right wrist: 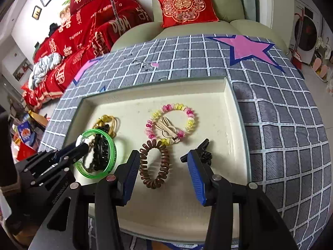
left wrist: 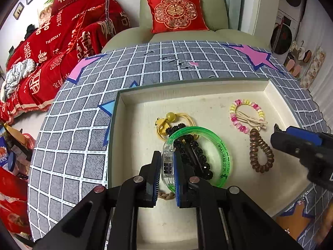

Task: Organize jewelry
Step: 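Carry both items into the tray and open both tools, then withdraw both tools from the tray toward the star mat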

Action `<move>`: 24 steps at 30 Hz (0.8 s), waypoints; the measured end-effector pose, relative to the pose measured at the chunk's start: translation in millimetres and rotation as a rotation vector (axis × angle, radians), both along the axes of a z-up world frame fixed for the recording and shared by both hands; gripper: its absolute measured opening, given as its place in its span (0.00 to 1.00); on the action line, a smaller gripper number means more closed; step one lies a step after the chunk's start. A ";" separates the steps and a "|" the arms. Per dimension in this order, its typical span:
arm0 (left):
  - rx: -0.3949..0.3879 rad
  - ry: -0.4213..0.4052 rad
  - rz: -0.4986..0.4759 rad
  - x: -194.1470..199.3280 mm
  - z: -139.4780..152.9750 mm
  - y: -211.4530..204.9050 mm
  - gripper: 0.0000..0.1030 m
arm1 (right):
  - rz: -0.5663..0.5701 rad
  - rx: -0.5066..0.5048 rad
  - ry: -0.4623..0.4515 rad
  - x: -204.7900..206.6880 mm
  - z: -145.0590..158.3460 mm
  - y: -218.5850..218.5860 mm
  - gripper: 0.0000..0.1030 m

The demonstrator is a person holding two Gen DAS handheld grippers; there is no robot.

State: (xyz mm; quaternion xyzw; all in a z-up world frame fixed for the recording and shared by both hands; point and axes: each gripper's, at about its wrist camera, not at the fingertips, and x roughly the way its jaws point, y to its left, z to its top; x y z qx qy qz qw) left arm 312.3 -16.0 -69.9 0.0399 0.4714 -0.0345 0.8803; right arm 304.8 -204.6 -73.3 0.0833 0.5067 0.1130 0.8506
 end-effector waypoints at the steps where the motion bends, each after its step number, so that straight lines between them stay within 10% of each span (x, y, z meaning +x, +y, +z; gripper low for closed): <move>1: -0.003 -0.003 0.000 -0.9 1.9 0.4 0.18 | -0.005 0.005 -0.005 -1.2 3.0 -1.5 0.50; 6: -0.017 -0.008 0.002 -3.9 9.6 2.6 0.25 | -0.020 0.019 -0.027 -8.3 15.2 -7.8 0.52; 7: -0.024 -0.014 0.004 -5.2 11.8 3.5 0.37 | -0.022 0.021 -0.029 -9.4 17.3 -8.9 0.54; 9: -0.038 -0.055 0.023 -11.5 20.9 6.6 0.99 | -0.029 0.033 -0.032 -12.3 21.3 -12.2 0.58; 24: -0.027 -0.142 0.029 -63.3 54.1 12.7 1.00 | -0.067 0.065 -0.055 -52.5 41.1 -36.5 0.78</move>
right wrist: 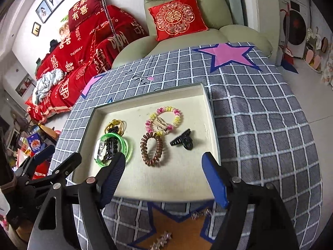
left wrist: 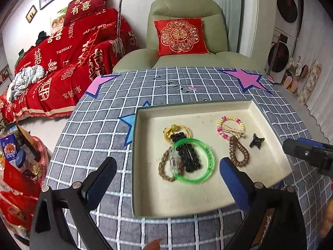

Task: Organize jewelry
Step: 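Withdraw both tools from the tray toward the star mat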

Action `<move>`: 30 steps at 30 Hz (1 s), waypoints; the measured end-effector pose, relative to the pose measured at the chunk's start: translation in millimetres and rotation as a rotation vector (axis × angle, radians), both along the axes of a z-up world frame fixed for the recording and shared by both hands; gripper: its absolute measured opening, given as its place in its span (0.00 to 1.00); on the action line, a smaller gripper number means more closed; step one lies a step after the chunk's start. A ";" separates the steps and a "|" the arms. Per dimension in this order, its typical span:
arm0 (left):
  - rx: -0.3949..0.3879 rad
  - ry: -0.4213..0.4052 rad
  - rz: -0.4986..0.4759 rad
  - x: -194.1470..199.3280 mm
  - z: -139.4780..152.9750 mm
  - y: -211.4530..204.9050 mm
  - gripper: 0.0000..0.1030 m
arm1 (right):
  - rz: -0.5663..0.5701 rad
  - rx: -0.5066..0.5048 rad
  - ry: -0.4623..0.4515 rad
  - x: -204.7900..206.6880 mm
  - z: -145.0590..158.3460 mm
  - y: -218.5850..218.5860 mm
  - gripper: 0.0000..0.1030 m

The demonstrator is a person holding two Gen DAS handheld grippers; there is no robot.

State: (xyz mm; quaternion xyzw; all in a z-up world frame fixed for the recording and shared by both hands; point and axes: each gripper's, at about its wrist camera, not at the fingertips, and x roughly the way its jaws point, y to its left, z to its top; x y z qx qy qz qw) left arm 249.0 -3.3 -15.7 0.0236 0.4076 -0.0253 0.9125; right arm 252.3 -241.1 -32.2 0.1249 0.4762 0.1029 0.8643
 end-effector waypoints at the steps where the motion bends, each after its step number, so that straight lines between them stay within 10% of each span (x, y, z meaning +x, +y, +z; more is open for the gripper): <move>1: -0.003 -0.001 -0.002 -4.8 1.4 1.0 1.00 | -0.004 0.007 0.000 -4.2 1.5 -3.2 0.79; 30: -0.037 0.149 0.021 -115.3 -61.0 -1.0 1.00 | -0.033 -0.026 0.151 -120.0 -44.7 -7.0 0.85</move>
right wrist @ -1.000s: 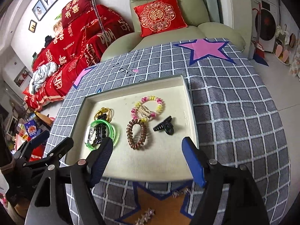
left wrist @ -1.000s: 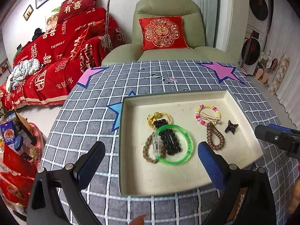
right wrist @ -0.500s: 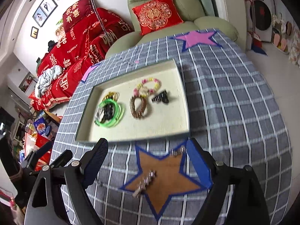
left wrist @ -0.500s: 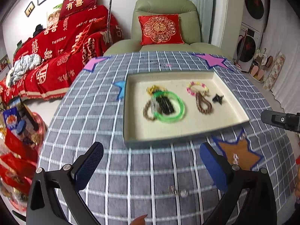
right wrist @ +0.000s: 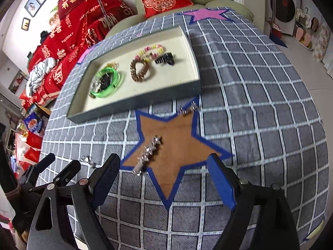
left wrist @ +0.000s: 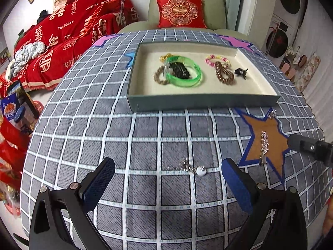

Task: Organize jewelry

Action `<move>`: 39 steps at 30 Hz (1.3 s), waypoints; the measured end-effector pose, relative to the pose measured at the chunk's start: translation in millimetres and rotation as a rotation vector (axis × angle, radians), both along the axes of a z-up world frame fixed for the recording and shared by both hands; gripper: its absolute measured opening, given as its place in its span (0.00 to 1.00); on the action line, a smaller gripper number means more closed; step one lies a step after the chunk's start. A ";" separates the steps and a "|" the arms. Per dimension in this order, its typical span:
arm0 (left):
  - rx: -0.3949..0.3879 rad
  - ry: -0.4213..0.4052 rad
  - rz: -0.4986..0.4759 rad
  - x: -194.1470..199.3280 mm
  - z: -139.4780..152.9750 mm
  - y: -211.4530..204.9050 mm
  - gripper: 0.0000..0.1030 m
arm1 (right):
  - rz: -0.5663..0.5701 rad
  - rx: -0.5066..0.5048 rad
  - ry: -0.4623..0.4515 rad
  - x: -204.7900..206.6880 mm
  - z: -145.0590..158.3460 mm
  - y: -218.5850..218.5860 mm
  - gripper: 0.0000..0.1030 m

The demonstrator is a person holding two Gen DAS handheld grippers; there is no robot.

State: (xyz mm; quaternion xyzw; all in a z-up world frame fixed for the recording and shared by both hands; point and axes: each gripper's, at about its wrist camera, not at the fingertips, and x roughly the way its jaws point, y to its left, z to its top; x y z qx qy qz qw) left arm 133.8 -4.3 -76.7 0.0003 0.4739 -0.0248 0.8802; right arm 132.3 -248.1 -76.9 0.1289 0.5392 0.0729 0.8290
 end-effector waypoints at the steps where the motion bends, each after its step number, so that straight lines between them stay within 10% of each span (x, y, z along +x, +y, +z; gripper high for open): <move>1: 0.001 0.006 0.010 -0.3 -2.7 -0.4 1.00 | -0.005 -0.006 0.004 -1.0 -1.5 0.5 0.85; 26: 0.041 0.048 0.069 -1.1 -26.8 -1.2 0.89 | 0.066 -0.220 0.013 9.5 -27.3 51.1 0.66; 35: 0.016 0.043 0.013 -9.7 -21.2 -5.7 0.64 | 0.143 -0.297 -0.019 -1.2 -28.0 59.3 0.61; 39: 0.010 0.035 -0.030 -12.1 -18.2 -11.3 0.40 | 0.165 -0.293 -0.029 -4.8 -25.7 62.6 0.32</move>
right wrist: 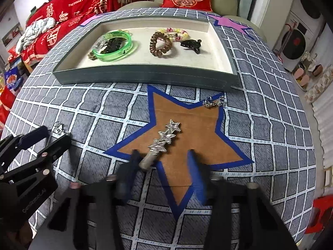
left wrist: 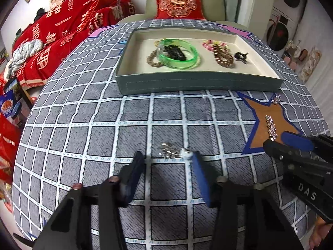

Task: Organize jewelry

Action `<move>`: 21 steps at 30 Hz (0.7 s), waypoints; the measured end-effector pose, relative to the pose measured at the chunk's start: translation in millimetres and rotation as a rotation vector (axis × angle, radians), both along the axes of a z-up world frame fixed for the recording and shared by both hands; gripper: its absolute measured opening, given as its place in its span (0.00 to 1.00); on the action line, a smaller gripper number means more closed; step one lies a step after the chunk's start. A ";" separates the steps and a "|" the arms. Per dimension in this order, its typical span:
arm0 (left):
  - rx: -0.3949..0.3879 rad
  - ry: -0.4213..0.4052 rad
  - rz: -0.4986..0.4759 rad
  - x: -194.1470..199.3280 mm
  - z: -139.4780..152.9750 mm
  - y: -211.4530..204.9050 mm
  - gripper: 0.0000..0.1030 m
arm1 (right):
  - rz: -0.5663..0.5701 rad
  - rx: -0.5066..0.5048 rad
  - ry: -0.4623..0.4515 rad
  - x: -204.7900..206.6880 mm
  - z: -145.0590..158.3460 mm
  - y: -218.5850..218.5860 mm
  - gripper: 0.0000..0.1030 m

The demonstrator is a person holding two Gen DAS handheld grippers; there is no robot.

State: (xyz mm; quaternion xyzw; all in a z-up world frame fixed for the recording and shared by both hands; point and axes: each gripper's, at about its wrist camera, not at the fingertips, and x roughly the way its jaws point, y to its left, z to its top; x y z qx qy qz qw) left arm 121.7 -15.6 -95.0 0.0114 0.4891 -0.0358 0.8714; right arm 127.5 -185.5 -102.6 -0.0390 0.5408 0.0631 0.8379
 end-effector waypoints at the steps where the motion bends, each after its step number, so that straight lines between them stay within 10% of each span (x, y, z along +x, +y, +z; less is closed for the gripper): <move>1: -0.003 -0.003 -0.009 -0.6 0.6 -0.6 0.35 | 0.003 0.003 0.000 -1.1 0.7 0.5 0.21; 3: -0.018 -0.006 -0.033 -2.3 1.5 -0.7 0.16 | 0.003 0.005 -0.001 -2.2 1.1 1.0 0.11; 21: -0.164 -0.049 -0.018 -26.5 20.5 38.7 0.07 | -0.043 0.174 -0.020 -23.3 14.3 -32.0 0.11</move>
